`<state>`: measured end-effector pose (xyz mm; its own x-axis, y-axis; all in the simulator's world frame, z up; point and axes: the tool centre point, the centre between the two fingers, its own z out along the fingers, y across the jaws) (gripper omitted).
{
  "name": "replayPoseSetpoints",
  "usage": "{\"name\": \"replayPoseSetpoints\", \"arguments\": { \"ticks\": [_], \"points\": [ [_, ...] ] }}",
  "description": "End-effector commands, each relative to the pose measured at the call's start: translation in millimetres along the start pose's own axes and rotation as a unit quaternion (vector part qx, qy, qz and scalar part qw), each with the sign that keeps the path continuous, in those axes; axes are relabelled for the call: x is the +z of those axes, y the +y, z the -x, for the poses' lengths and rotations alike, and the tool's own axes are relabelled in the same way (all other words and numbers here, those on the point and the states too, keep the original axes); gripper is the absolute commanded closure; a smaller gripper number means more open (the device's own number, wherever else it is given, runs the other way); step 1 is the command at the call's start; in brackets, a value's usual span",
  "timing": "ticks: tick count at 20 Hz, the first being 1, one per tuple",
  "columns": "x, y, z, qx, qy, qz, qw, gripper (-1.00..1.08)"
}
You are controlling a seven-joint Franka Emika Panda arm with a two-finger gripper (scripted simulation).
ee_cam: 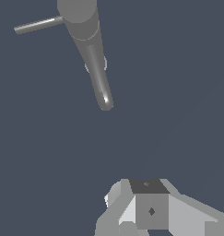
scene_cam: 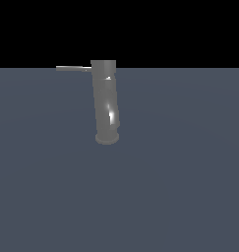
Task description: Turn on the faucet by rotating a designated handle.
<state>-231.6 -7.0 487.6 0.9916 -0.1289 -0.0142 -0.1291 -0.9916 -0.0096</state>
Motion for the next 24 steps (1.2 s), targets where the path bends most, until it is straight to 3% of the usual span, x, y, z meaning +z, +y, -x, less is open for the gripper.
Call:
{"name": "replayPoseSetpoints", "arguments": {
  "ticks": [1, 12, 24],
  "points": [
    [0.2, -3.4, -8.5, 0.016, 0.000, 0.000, 0.9999, 1.08],
    [7.2, -29.6, -65.5, 0.121, 0.001, 0.000, 0.9926, 1.08],
    [29.6, -68.2, -132.4, 0.246, 0.002, 0.000, 0.9693, 1.08]
  ]
}}
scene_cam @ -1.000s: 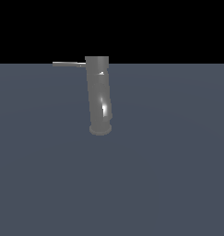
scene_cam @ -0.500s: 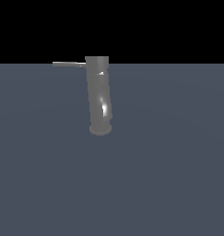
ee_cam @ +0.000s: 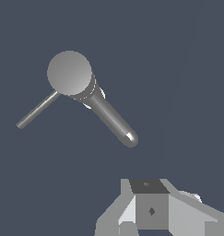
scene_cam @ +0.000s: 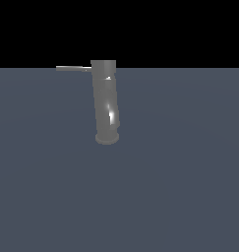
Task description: Turn on the faucet by rotating a designated handle.
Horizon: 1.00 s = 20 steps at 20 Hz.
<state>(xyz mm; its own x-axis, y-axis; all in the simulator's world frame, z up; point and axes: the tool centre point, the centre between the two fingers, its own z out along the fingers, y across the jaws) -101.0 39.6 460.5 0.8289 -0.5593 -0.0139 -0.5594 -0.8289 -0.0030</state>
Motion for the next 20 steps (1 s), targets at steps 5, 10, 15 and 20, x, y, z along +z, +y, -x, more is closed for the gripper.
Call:
{"name": "replayPoseSetpoints", "arguments": {
  "ticks": [5, 10, 15, 20],
  "points": [
    [17.7, -36.7, -20.6, 0.069, 0.001, 0.000, 0.9976, 1.08],
    [34.3, -65.2, -34.6, 0.122, 0.001, 0.000, 0.9925, 1.08],
    [53.7, -93.9, -46.8, 0.174, 0.002, 0.000, 0.9847, 1.08],
    [75.6, -122.6, -57.1, 0.226, 0.003, 0.000, 0.9742, 1.08]
  ]
}}
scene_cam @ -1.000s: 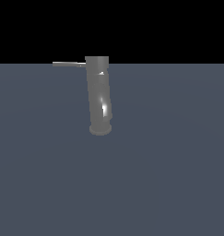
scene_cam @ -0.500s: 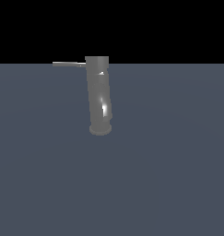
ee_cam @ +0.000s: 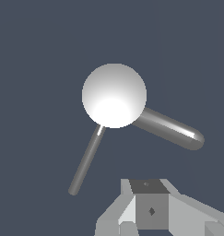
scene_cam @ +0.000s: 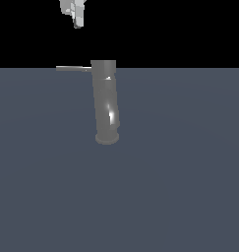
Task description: Turn on the faucet by rotating a designated handle.
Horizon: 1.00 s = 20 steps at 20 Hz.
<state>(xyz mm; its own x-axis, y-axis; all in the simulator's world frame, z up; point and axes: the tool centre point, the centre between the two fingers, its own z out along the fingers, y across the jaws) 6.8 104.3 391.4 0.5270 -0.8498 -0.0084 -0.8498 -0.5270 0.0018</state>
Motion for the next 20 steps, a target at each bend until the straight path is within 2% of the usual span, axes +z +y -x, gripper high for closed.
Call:
{"name": "replayPoseSetpoints", "arguments": {
  "ticks": [1, 12, 20],
  "points": [
    [11.6, -15.3, 1.7, 0.027, 0.000, 0.000, 0.9996, 1.08],
    [67.6, -75.2, 13.4, 0.139, 0.003, -0.001, 0.9904, 1.08],
    [96.7, -100.2, 21.4, 0.189, 0.004, -0.002, 0.9820, 1.08]
  ]
}}
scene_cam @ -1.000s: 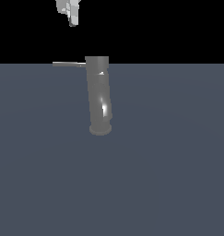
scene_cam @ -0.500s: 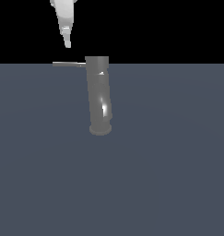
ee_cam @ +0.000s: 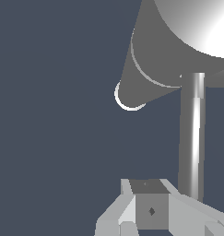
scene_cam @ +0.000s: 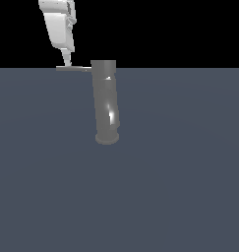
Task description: Turn on the faucet by rotating a designated handle.
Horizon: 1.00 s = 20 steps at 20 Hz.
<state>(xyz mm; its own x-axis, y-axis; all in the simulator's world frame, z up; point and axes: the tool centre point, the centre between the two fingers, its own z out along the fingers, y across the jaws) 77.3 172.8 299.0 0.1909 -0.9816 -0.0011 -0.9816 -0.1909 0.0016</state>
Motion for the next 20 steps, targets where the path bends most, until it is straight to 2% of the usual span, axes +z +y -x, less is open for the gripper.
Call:
{"name": "replayPoseSetpoints", "arguments": {
  "ticks": [1, 12, 20],
  "points": [
    [6.7, -4.8, 3.8, 0.013, 0.000, -0.001, 0.9999, 1.08],
    [14.5, -9.4, 8.2, 0.025, 0.001, -0.001, 0.9997, 1.08],
    [14.7, 10.7, 7.9, 0.025, 0.001, -0.001, 0.9997, 1.08]
  ]
}}
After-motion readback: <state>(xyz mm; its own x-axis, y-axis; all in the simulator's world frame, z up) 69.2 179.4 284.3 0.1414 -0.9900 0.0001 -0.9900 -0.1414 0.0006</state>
